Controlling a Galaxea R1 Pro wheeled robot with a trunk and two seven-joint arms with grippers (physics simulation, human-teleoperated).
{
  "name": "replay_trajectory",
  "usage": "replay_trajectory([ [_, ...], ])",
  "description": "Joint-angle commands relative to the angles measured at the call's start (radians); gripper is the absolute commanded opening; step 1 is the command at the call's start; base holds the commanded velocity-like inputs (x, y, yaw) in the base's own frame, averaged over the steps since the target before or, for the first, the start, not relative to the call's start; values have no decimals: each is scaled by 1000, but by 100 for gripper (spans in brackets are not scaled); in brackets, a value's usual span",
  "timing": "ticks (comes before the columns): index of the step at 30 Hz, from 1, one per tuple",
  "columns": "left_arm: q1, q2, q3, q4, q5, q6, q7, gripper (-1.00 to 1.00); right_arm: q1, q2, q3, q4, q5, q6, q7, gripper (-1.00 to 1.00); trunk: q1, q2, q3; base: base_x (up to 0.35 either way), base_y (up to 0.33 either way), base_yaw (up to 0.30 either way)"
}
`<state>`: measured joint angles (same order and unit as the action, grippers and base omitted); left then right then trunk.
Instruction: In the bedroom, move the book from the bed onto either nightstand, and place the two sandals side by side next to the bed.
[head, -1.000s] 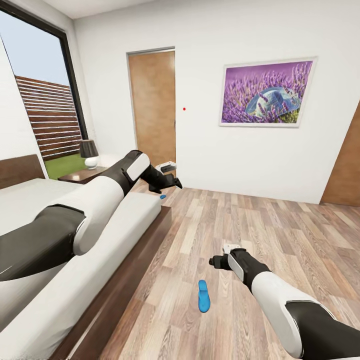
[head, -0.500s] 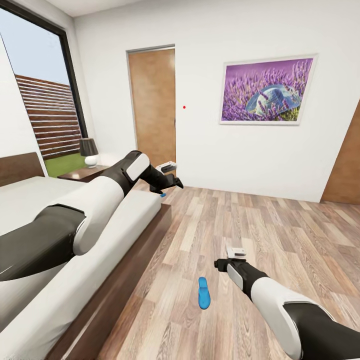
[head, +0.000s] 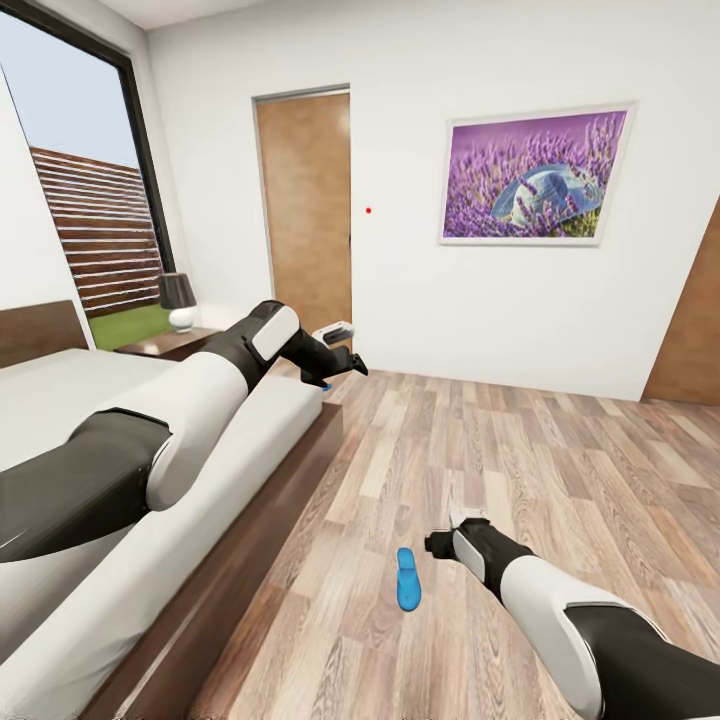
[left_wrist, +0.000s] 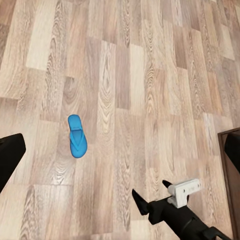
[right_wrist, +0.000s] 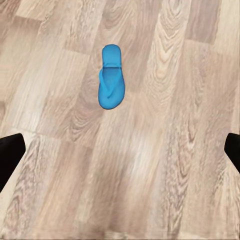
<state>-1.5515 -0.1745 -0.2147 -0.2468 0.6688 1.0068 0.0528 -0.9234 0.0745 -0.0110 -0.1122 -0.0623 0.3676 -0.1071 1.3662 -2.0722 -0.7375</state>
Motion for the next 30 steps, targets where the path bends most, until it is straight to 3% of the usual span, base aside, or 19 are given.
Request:
replay_trajectory([
  [1, -1, 0, -3, -1, 7, 3, 6, 100, -1, 0, -1, -3, -7, 40, 6, 100, 4, -8, -4, 0, 0, 0],
  [5, -1, 0, -4, -3, 7, 3, 6, 100, -2, -1, -2, -8, -8, 162, 36, 100, 19, -36, -17, 0, 0, 0],
  [10, -1, 0, -4, -4, 8, 3, 6, 100, -4, -2, -2, -24, -8, 229, 48, 100, 38, -71, -32, 0, 0, 0],
  [21, -1, 0, -5, -10, 9, 3, 6, 100, -16, 3, -1, -39, -8, 291, 55, 100, 80, -148, -67, 0, 0, 0],
  [30, -1, 0, -5, -57, 9, 4, 6, 100, -96, 14, -1, -41, -7, 331, 48, 100, 115, -211, -95, 0, 0, 0],
])
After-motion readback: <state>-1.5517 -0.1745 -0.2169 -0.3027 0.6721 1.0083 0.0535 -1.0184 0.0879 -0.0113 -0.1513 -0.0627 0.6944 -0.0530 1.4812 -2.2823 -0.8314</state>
